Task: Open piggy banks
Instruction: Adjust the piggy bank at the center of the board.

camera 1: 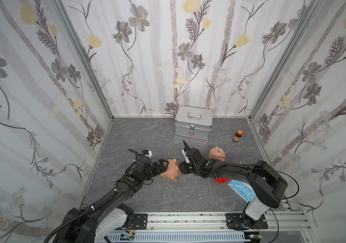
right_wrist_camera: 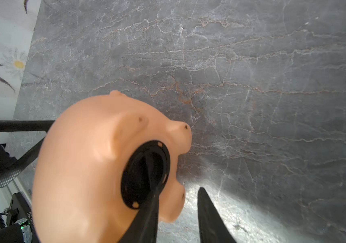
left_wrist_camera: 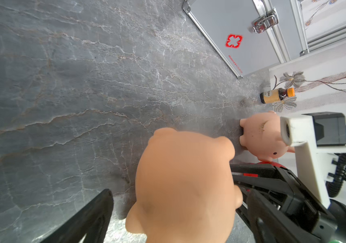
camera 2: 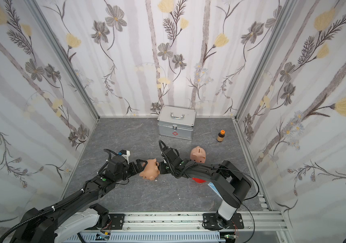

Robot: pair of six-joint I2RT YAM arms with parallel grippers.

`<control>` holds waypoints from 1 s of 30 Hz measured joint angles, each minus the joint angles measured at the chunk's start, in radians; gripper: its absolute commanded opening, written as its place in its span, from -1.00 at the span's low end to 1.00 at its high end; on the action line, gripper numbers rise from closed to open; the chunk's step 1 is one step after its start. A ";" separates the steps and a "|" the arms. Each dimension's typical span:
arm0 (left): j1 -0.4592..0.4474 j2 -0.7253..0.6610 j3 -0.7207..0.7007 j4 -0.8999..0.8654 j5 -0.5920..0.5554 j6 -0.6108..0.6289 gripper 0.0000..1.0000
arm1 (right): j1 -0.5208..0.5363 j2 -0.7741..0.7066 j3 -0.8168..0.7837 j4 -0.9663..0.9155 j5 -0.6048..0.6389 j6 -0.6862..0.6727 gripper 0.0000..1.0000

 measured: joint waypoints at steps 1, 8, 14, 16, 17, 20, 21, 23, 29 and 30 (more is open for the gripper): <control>-0.001 -0.002 -0.003 -0.004 0.005 0.000 1.00 | 0.004 0.000 -0.002 0.003 0.001 0.000 -0.36; -0.004 0.013 -0.016 -0.008 0.027 0.002 1.00 | 0.037 -0.010 -0.017 0.019 -0.007 0.003 -0.40; -0.004 0.032 -0.028 0.014 0.046 0.001 1.00 | 0.059 -0.027 -0.051 0.042 -0.026 0.016 -0.41; -0.004 0.037 -0.029 0.022 0.048 0.001 1.00 | 0.060 -0.028 -0.059 0.051 -0.032 0.019 -0.43; -0.004 0.040 -0.029 0.026 0.048 0.001 1.00 | 0.060 -0.028 -0.061 0.061 -0.032 0.022 -0.44; -0.004 0.045 -0.029 0.040 0.048 0.001 1.00 | 0.060 -0.028 -0.067 0.079 -0.031 0.034 -0.45; -0.004 0.045 -0.029 0.044 0.048 0.002 1.00 | 0.060 -0.028 -0.069 0.087 -0.029 0.037 -0.46; -0.004 0.048 -0.029 0.050 0.047 0.005 1.00 | 0.060 -0.028 -0.074 0.101 -0.029 0.049 -0.46; -0.004 0.070 -0.029 0.072 0.043 0.029 1.00 | 0.060 -0.023 -0.080 0.146 -0.030 0.071 -0.49; -0.004 0.076 -0.029 0.080 0.043 0.032 1.00 | 0.060 -0.023 -0.082 0.154 -0.031 0.072 -0.49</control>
